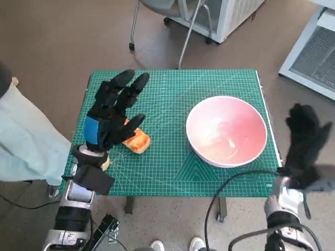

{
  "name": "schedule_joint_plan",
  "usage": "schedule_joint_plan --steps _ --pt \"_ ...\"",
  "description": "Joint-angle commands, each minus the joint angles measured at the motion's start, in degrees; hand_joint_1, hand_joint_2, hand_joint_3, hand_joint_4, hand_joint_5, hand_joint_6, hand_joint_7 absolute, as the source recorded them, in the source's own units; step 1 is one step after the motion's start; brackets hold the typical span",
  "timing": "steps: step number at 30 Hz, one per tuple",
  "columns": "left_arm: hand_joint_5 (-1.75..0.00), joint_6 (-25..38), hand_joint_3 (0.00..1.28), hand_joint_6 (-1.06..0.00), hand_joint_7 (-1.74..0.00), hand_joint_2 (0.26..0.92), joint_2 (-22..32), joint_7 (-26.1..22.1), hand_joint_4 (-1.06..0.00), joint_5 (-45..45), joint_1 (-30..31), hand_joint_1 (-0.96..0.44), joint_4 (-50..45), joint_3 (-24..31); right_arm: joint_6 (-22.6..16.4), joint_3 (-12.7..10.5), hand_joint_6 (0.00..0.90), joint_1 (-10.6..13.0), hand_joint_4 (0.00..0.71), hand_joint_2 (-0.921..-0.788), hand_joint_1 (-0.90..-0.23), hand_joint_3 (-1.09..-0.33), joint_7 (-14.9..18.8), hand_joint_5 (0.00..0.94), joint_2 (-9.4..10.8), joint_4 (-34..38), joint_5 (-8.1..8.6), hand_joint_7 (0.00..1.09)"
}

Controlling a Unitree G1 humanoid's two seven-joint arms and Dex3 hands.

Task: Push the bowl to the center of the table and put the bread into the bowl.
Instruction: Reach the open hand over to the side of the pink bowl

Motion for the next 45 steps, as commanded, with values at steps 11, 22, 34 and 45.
schedule_joint_plan --steps 11,22,34,45 --pt "-0.08 1.38 0.27 -0.2 -0.64 0.921 1.71 0.63 -0.43 1.04 1.11 -0.23 -3.59 1.19 12.43 -4.61 0.171 -6.01 0.284 -0.921 -0.527 -0.777 5.72 0.0 3.92 3.63 5.26 0.45" --pt "-0.14 4.3 0.27 -0.15 -0.75 0.921 2.0 0.21 -0.4 1.52 3.02 -0.22 -8.25 2.12 15.5 -6.5 0.148 -10.87 0.274 -0.921 -0.496 -0.766 5.15 0.0 6.72 4.28 6.6 0.58" --pt "-0.49 8.52 0.26 -0.1 -0.86 0.921 1.62 0.18 -0.21 1.24 6.51 -0.2 -14.89 3.15 16.93 -5.19 0.131 -14.46 0.291 -0.921 -0.484 -0.744 1.9 0.013 9.1 4.64 4.58 0.61" --pt "-0.64 11.54 0.26 -0.08 -0.91 0.921 1.31 0.42 -0.13 1.43 9.02 -0.18 -19.25 3.93 19.02 -2.85 0.15 -16.41 0.318 -0.921 -0.5 -0.764 -1.35 0.022 10.68 4.81 1.89 0.62"
